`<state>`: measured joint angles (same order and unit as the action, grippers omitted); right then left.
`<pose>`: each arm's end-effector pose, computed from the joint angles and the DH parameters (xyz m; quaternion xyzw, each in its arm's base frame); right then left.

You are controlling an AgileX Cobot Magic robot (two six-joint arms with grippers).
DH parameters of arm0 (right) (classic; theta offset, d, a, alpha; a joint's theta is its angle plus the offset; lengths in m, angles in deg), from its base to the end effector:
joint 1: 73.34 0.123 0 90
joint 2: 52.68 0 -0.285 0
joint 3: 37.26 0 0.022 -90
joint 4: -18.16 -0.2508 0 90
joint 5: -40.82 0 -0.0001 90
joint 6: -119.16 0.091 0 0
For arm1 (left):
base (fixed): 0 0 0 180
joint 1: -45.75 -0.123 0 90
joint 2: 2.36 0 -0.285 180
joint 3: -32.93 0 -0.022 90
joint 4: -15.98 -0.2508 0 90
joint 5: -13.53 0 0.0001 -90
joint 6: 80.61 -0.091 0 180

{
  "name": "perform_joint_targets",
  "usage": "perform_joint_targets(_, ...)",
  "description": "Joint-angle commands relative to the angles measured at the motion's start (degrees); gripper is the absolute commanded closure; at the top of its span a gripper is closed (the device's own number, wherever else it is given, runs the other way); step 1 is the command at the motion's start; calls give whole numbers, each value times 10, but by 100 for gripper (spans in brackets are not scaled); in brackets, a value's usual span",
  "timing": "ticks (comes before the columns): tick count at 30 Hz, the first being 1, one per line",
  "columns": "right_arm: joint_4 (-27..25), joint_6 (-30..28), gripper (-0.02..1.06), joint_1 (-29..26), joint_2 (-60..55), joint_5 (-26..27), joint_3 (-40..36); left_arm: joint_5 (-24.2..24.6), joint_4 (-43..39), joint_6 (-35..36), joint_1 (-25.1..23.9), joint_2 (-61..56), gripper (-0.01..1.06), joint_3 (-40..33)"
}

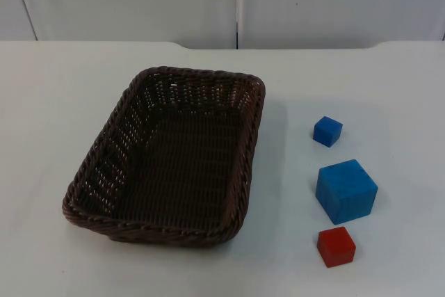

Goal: Pick up the basket with the left hand and place the largest block into the basket with the right hand.

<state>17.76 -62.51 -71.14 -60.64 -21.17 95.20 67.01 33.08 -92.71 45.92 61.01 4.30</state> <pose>-0.0074 0.0003 0.2806 -0.0291 0.8544 0.0059 0.5188 0.1752 -0.0220 0.3192 0.0522 0.9442 -0.1091 0.3064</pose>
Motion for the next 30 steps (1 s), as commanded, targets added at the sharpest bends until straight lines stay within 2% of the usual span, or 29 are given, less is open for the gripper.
perform_joint_targets(1,-1,-1,-1,-3,2,2,-1,-5,19,-14,-2,17,0,7)
perform_joint_targets(25,-1,-1,-1,-3,2,2,-1,-73,67,-54,-1,145,0,14)
perform_joint_targets(30,-1,-1,-1,-3,2,2,-1,-91,84,-71,18,178,0,14)
